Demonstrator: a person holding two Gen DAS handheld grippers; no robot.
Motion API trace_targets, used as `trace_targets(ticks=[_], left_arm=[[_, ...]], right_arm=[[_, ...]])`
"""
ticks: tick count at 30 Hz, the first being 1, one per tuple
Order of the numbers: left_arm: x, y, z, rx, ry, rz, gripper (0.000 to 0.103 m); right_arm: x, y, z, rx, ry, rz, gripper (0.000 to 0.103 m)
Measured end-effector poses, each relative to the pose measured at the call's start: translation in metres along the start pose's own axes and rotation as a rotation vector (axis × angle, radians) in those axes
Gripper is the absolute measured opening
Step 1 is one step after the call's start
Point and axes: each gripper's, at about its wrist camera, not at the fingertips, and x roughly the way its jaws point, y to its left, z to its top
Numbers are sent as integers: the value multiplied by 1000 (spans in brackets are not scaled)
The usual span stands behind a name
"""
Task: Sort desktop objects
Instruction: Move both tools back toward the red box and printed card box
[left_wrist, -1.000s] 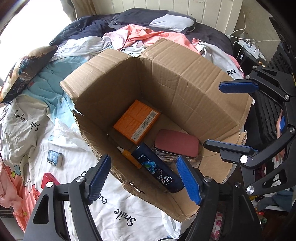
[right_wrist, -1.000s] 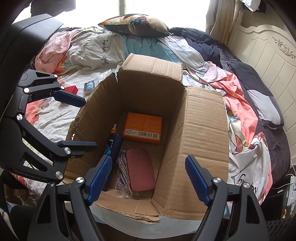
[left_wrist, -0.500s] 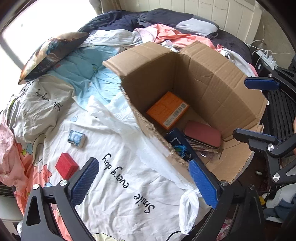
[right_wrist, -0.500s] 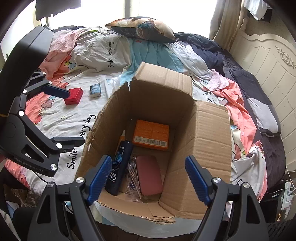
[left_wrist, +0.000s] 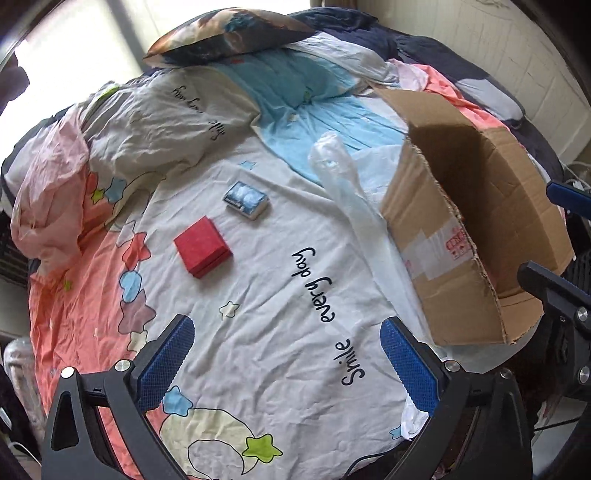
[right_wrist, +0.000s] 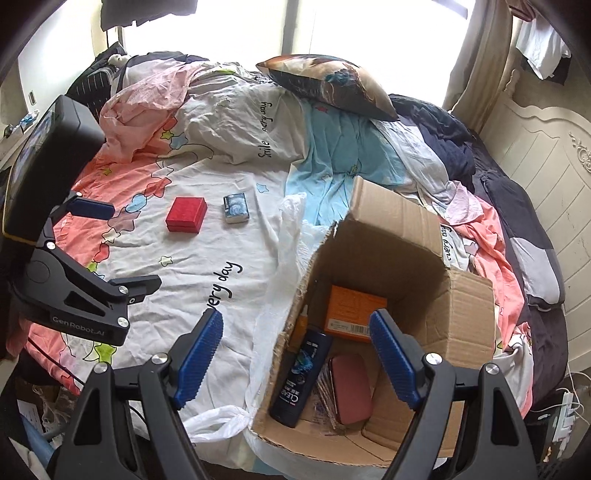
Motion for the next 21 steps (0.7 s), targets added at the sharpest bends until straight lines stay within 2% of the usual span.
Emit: trace_targets(ticks=[7, 17, 21], left_arm=[[2, 51, -8, -139, 9, -9, 103], [25, 107, -19, -213, 25, 20, 103], [40, 129, -25, -248, 30, 15, 103]], right_arm=[[14, 39, 27, -35, 11, 6, 79], [52, 83, 65, -30, 52, 35, 79], [71, 98, 75, -48, 65, 36, 83]])
